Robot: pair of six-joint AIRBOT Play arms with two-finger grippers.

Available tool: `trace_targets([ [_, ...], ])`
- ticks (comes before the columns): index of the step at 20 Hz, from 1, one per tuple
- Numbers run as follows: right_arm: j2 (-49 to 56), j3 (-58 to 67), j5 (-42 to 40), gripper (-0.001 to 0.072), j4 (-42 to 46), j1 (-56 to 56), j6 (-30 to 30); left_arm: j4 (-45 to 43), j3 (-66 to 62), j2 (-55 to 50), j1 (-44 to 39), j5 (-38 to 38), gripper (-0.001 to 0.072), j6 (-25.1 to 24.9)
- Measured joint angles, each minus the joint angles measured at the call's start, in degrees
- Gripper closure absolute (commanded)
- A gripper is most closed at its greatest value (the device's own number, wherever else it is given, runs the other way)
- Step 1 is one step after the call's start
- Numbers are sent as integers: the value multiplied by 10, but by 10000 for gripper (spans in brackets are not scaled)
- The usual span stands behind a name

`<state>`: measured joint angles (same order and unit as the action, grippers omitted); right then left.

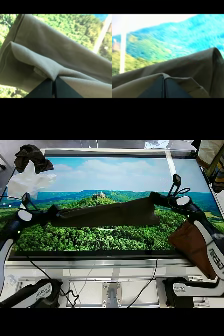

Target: Fold the shirts.

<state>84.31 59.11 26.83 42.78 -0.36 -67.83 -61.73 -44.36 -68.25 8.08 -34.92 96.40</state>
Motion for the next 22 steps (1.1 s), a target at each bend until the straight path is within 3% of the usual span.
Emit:
trace_targets([
  [7,71,10,-25,693,-4,0,15,12,-3,-52,-3,72,673,-6],
  [8,75,10,-28,692,-4,0,16,15,-3,-54,-3,80,562,-6],
  [9,76,10,-31,658,-4,0,17,14,-3,-56,-3,87,325,-6],
  [10,78,11,-36,539,-4,0,17,14,-3,-57,-3,96,197,-6],
  [11,79,11,-37,413,-5,0,18,16,-3,-58,-2,101,166,-6],
  [12,80,11,-37,345,-7,0,18,23,-3,-59,-3,103,165,-6],
  [13,80,11,-32,325,-11,-1,18,29,-4,-59,-3,106,165,-7],
  [17,52,11,-17,324,-10,-2,21,83,-23,-56,-3,102,166,-37],
  [20,3,11,-3,324,27,-10,21,175,-57,-50,-5,75,168,-112],
  [21,-13,11,8,324,44,-18,20,216,-69,-49,-9,65,195,-146],
  [22,-25,11,23,324,58,-29,15,254,-80,-49,-17,60,345,-177],
])
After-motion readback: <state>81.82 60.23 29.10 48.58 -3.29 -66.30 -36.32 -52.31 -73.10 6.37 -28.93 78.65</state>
